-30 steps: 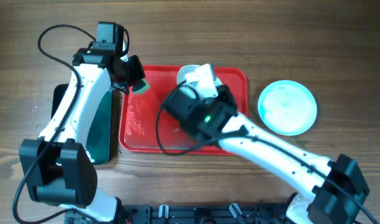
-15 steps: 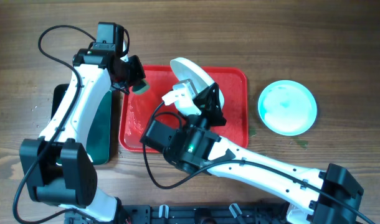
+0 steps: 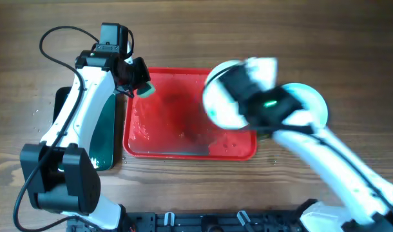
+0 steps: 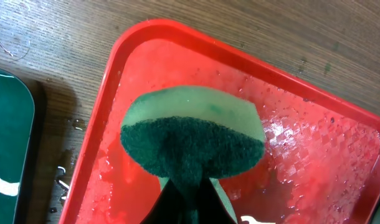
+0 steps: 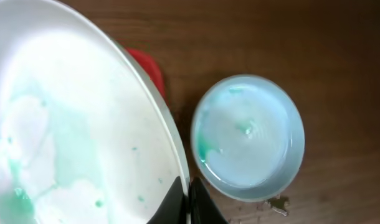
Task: Clean dirty plates on tray and stack at the side
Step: 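Lift the third plate with the right gripper and place it on the stack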
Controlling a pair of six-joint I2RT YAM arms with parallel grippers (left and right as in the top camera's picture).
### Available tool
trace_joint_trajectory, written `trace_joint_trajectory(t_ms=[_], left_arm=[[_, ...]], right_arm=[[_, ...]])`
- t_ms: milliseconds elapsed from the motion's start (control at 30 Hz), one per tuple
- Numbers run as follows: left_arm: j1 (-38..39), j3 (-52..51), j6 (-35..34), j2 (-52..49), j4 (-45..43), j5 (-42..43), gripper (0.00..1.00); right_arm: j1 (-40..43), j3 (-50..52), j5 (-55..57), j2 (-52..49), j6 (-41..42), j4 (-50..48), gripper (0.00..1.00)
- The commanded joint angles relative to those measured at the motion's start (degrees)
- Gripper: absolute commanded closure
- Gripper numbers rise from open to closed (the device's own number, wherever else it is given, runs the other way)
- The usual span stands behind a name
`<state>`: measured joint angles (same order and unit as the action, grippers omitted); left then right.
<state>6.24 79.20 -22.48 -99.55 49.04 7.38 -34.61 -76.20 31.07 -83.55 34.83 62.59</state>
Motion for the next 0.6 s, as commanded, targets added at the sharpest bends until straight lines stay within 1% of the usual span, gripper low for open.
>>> trace_joint_trajectory(t_ms=[0, 133, 300, 367, 433, 567], left_arm=[[-0.02, -0.55, -0.72, -0.66, -0.2, 0.5, 0.96], [-0.02, -0.55, -0.7, -0.66, -0.17, 0.5, 0.96], [-0.02, -0.55, -0.68, -0.66, -0.2, 0.5, 0.96], [-0.02, -0.55, -0.68, -0.66, -0.22, 0.5, 0.96], [-0.02, -0.55, -0.68, -0.66, -0.22, 0.5, 0.96], [-0.02, -0.55, -0.68, -0.66, -0.2, 0.5, 0.96]], right_arm=[[16.31, -0.15, -15.58, 4.31, -5.2, 1.88, 0.95], [34.36, 2.19, -20.06, 4.0, -9.4, 2.38, 0.96], [46.6, 10.71, -20.33, 3.89, -11.04, -0.46, 0.96], [48.89, 14.38, -23.78, 3.89, -11.3, -3.04, 0.96], [49.48, 17.79, -27.74, 3.89, -10.88, -6.36, 0.96], [49.46, 24.59, -27.78, 3.48, -9.14, -13.6, 0.95]])
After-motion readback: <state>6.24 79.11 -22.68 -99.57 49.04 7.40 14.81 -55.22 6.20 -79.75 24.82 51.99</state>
